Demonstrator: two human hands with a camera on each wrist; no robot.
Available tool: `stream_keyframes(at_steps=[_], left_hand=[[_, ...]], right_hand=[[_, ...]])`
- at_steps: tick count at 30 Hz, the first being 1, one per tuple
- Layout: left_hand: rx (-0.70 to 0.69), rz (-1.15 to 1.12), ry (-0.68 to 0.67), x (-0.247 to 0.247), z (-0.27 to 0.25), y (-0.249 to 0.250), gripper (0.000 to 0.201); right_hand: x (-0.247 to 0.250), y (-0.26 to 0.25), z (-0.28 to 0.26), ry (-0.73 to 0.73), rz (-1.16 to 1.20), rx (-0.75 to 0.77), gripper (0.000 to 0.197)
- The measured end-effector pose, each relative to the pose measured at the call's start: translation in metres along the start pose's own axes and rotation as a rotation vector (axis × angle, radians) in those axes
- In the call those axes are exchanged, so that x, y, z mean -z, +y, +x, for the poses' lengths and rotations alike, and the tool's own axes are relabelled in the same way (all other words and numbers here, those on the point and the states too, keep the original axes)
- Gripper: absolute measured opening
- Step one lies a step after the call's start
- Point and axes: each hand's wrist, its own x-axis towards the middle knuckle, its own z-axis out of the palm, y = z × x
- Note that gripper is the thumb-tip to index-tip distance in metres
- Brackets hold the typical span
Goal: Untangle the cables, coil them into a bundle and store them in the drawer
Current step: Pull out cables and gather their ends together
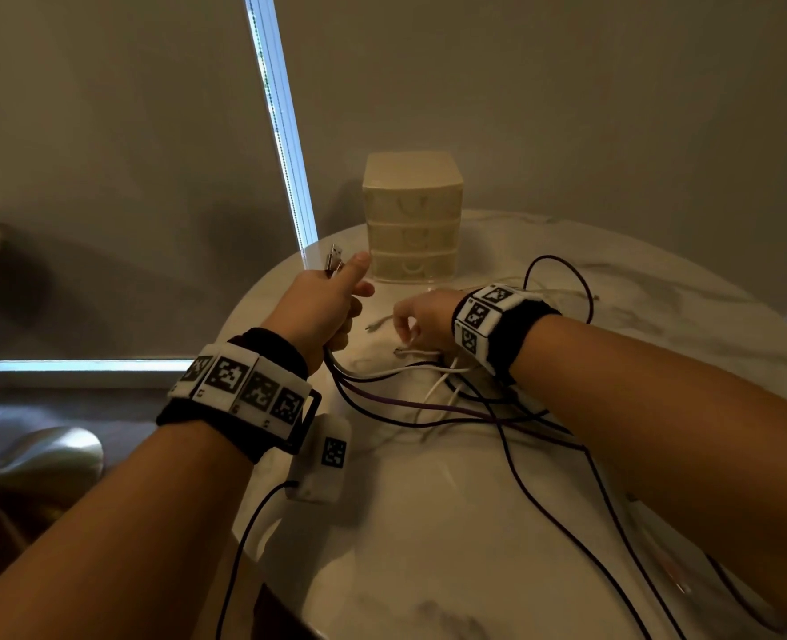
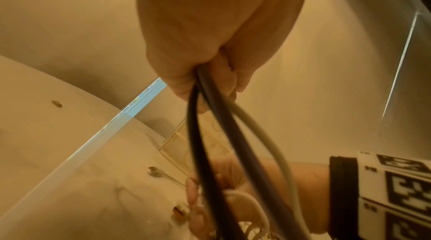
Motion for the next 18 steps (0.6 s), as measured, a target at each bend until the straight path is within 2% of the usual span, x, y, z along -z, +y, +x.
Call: stream_keyframes(at_steps=[4, 8, 11, 12, 16, 18], left_hand=[[-0.042, 0.001, 0.022, -0.006, 0.0, -0.001, 0.049], [-0.112, -0.009, 0.076, -0.012, 0.0, 0.0, 0.045], [-0.147, -0.051, 0.061, -0.017, -0.003, 0.005, 0.043], [-0.164, -0.074, 0.041, -0.019, -0.003, 0.006, 0.039], [-0.257, -0.138, -0.045, -0.027, -0.007, 0.01, 0.024], [-0.283, -0.16, -0.093, -0.031, -0.009, 0.014, 0.019]], right_hand=[[0.009, 0.016, -0.014, 0.118, 0.217, 0.031, 0.018], [0.025, 0.023, -0.035, 0.305, 0.7, 0.126, 0.017], [0.035, 0.025, -0.052, 0.442, 0.922, 0.209, 0.01], [0.037, 0.027, -0.056, 0.475, 0.998, 0.232, 0.016], [0.042, 0.03, -0.072, 0.486, 1.226, 0.267, 0.035], [0.043, 0.031, -0.078, 0.484, 1.224, 0.279, 0.033]])
